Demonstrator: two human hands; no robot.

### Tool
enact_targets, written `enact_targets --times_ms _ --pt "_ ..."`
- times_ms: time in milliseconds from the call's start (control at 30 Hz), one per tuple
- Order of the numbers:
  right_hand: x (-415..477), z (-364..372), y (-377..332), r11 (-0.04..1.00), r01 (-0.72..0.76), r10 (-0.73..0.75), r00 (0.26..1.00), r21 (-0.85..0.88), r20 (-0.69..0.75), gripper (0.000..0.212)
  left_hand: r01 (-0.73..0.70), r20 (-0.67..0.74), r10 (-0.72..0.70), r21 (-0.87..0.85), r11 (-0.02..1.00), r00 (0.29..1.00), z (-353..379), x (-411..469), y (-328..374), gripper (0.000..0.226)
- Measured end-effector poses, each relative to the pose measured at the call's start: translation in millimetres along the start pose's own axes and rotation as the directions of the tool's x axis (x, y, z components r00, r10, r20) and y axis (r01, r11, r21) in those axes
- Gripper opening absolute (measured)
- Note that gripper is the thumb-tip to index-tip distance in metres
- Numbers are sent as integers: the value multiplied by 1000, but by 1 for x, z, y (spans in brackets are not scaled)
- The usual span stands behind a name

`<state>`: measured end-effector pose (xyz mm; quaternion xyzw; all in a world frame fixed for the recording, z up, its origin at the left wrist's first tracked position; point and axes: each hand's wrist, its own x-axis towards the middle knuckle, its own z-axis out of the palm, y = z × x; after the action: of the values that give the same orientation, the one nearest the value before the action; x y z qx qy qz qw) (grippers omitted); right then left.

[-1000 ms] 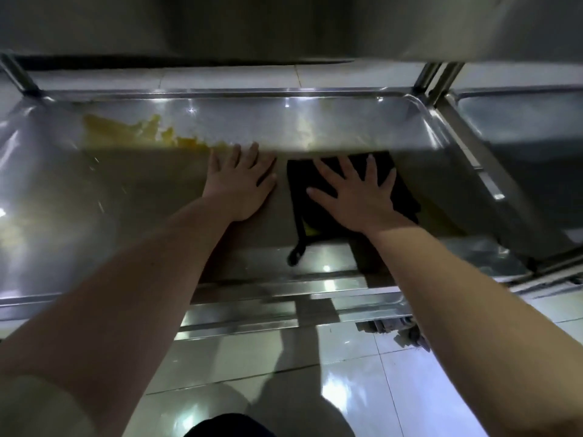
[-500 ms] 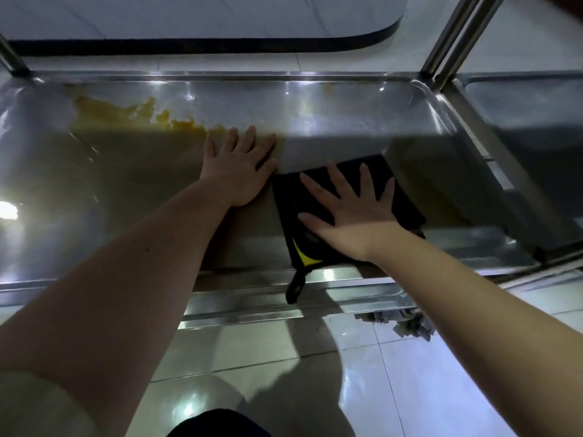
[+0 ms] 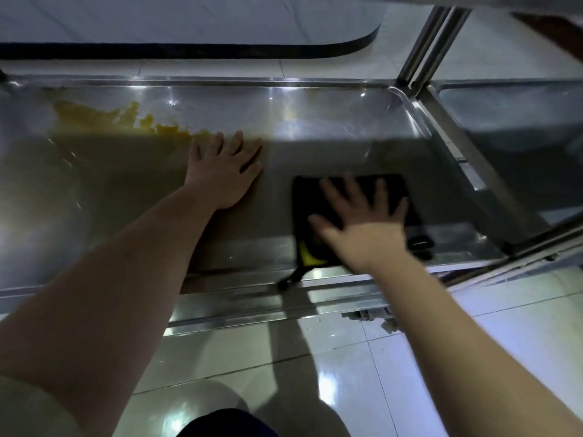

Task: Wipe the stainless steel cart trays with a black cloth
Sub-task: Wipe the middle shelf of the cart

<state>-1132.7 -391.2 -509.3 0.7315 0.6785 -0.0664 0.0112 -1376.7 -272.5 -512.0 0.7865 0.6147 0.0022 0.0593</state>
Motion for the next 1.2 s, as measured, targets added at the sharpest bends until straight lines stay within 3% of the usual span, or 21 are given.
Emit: enact_targets --times_ms 67,133,200,333,400,633,833,1200 --pt "-20 6 -31 980 198 -198 980 25 27 75 5 0 -5 -1 1000 1000 0 -2 -4 55" --pt "-22 1 -24 963 260 -263 964 67 42 73 1 3 -1 -11 1000 1000 -1 -5 -5 55" --pt "-8 -6 10 978 200 -202 979 64 37 73 -7 0 7 -14 1000 1000 -2 -5 -5 56" --pt "17 -17 92 991 -131 129 989 16 78 74 -3 6 4 -13 1000 1000 -5 -5 -1 57" --pt "18 -16 109 979 -201 200 977 20 70 78 -1 12 1 -6 1000 1000 -5 -6 1 57" --pt "12 -16 100 983 -184 181 980 19 87 66 75 165 -81 44 996 983 -19 15 26 59" --pt "-16 -6 88 999 11 -15 995 44 95 67 117 -13 -116 25 993 993 5 15 32 60" --pt "187 -36 58 991 -118 114 992 56 61 71 107 -70 -104 37 994 992 11 21 29 59"
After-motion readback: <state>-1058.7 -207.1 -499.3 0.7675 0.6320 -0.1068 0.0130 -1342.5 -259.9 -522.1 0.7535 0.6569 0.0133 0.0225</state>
